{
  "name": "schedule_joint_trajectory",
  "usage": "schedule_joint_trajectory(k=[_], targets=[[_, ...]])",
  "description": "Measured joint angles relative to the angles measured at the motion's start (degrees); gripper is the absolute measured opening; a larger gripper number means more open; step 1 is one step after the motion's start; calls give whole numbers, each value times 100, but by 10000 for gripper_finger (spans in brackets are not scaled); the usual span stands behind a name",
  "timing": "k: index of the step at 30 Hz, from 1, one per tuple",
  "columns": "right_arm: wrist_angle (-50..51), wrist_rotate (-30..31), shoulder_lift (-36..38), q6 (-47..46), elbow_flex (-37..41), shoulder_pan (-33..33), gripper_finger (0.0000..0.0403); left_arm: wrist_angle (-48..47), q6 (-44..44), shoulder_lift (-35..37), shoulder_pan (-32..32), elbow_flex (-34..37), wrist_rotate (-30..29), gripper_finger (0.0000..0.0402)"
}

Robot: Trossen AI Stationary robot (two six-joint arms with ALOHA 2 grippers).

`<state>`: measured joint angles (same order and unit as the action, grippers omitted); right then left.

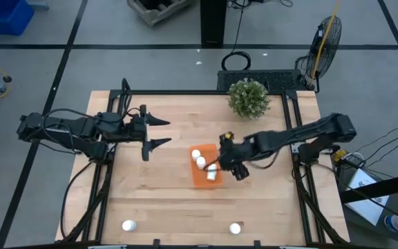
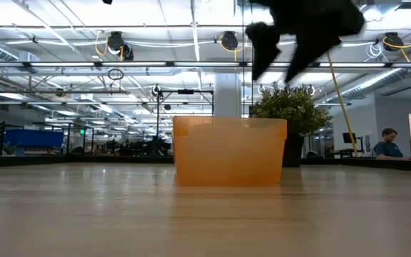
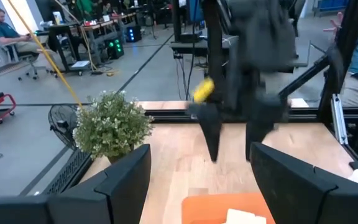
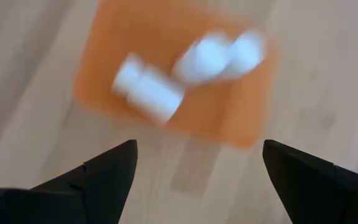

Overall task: Pick and place pill bottles into a basket
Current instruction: Adjust the white pill bottle in the orange container

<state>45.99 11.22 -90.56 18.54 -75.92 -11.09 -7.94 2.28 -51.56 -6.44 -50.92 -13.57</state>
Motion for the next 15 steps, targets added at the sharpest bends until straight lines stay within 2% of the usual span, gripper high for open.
schedule_joint_trajectory(k=[4, 8, 15], targets=[[270, 507, -510, 213, 4, -176, 338, -5, 0, -1, 0, 0, 1, 278], [184, 839, -627, 489, 4, -291, 338, -1, -2, -1, 0, 0, 3, 278], [-123, 864, -621, 683, -625, -284, 338, -95, -21, -5, 0, 0, 3, 278]])
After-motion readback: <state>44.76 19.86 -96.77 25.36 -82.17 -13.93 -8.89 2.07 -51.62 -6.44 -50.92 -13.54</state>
